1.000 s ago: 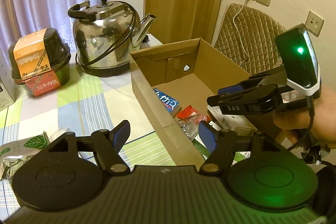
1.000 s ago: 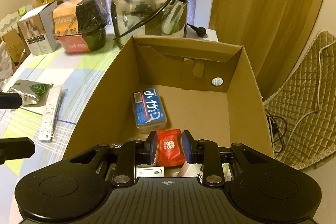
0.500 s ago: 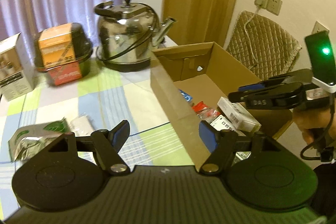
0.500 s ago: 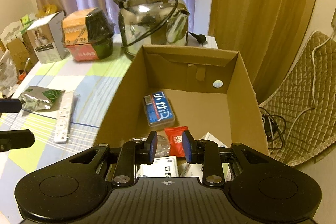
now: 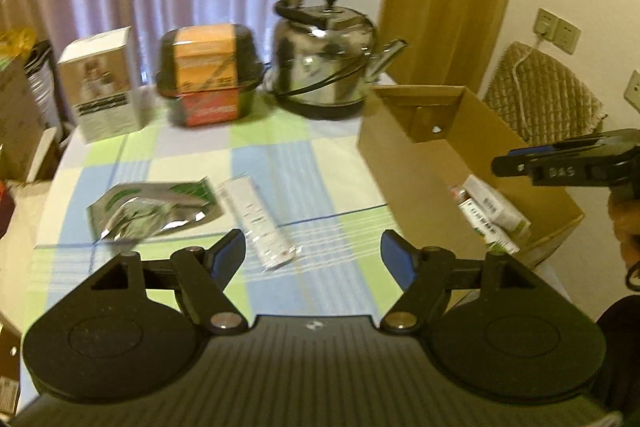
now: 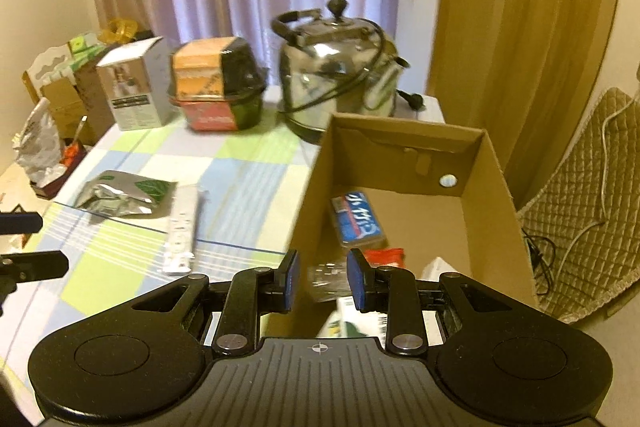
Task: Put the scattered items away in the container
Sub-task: 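Move both grippers back over the foil bag and white remote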
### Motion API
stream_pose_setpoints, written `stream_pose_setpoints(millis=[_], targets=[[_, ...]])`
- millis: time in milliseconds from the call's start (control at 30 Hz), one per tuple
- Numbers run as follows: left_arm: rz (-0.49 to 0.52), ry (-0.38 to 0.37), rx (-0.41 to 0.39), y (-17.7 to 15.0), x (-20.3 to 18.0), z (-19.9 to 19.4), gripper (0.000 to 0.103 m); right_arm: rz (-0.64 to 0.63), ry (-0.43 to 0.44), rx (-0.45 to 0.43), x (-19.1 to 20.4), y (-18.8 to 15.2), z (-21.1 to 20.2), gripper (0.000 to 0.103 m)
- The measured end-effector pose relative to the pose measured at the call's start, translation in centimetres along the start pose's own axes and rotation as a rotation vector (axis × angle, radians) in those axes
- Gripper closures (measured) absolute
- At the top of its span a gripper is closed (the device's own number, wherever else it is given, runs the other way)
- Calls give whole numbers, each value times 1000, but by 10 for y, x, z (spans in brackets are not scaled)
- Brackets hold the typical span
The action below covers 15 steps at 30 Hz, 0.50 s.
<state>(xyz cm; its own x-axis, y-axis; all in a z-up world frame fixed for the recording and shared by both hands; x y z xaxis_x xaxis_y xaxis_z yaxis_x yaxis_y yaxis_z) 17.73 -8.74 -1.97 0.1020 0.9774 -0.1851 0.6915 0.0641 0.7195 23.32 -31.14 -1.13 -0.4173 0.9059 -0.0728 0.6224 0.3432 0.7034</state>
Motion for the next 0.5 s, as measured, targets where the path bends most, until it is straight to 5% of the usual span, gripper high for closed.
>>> stream_pose_setpoints(millis=[433,500], targets=[[-130,144,-3,-29,88,-45,28,-62,101,-13,82,9,-9,70],[-135,158,-4,-30,98,-50,28,-76,117,-9,93,9,-6,60]])
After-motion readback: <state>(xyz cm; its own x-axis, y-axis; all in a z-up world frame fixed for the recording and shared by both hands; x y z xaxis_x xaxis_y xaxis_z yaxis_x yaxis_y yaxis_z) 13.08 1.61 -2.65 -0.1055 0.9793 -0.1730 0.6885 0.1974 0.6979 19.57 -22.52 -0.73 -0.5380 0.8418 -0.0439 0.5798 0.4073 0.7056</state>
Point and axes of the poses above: each gripper's, at about its wrist camera, not at the fingertips, and z roughly the way its jaws point, x to its left, y to its top, the point moved 8 cm from there along z, roughly the way its jaws point, and after that the axes turned 9 degrees about -z, right-handed, at the moved point
